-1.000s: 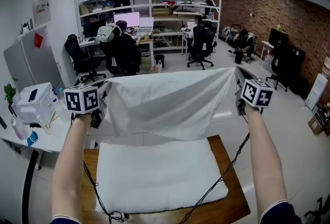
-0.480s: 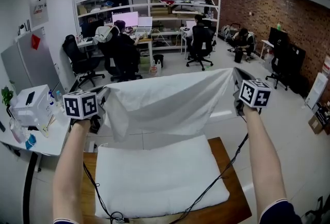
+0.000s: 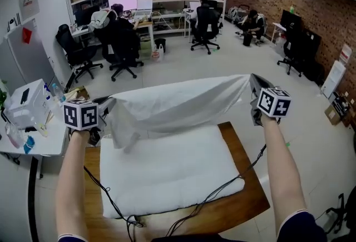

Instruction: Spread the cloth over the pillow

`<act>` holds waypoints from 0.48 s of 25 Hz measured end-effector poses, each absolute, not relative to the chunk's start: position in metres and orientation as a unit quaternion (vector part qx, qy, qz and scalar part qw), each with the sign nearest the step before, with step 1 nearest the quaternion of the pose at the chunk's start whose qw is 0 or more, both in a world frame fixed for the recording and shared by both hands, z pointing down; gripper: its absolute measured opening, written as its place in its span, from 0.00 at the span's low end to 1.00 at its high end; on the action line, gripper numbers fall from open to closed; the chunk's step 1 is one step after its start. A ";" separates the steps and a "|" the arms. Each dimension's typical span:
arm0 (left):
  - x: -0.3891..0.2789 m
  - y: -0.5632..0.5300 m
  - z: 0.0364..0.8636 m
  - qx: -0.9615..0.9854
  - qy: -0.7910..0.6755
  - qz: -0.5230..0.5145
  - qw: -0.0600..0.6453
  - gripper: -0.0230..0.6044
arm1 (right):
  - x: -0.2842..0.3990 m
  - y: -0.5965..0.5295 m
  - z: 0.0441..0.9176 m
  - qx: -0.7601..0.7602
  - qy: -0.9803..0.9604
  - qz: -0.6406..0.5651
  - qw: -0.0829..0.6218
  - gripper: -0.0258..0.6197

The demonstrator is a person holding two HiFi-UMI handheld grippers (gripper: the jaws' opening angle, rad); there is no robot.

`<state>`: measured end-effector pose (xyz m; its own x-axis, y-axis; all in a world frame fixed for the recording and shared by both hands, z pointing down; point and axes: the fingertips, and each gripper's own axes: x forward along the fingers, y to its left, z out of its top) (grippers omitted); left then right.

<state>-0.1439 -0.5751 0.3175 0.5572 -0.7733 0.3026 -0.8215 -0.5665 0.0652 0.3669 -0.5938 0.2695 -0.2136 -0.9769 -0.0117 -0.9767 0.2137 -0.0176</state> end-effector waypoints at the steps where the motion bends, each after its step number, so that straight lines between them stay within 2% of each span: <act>1: -0.142 -0.567 0.321 0.880 -0.447 0.131 0.100 0.04 | 0.368 -0.584 0.273 -0.630 0.777 -0.005 0.009 0.04; 12: -0.139 -0.480 0.370 0.905 -0.342 0.210 0.139 0.04 | 0.371 -0.459 0.341 -0.653 0.756 -0.046 0.023 0.04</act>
<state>-0.1390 -0.4796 0.3703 0.6775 -0.5613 0.4754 -0.6778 -0.7275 0.1070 0.3708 -0.4593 0.3414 -0.1461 -0.9890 0.0251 -0.9846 0.1429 -0.1008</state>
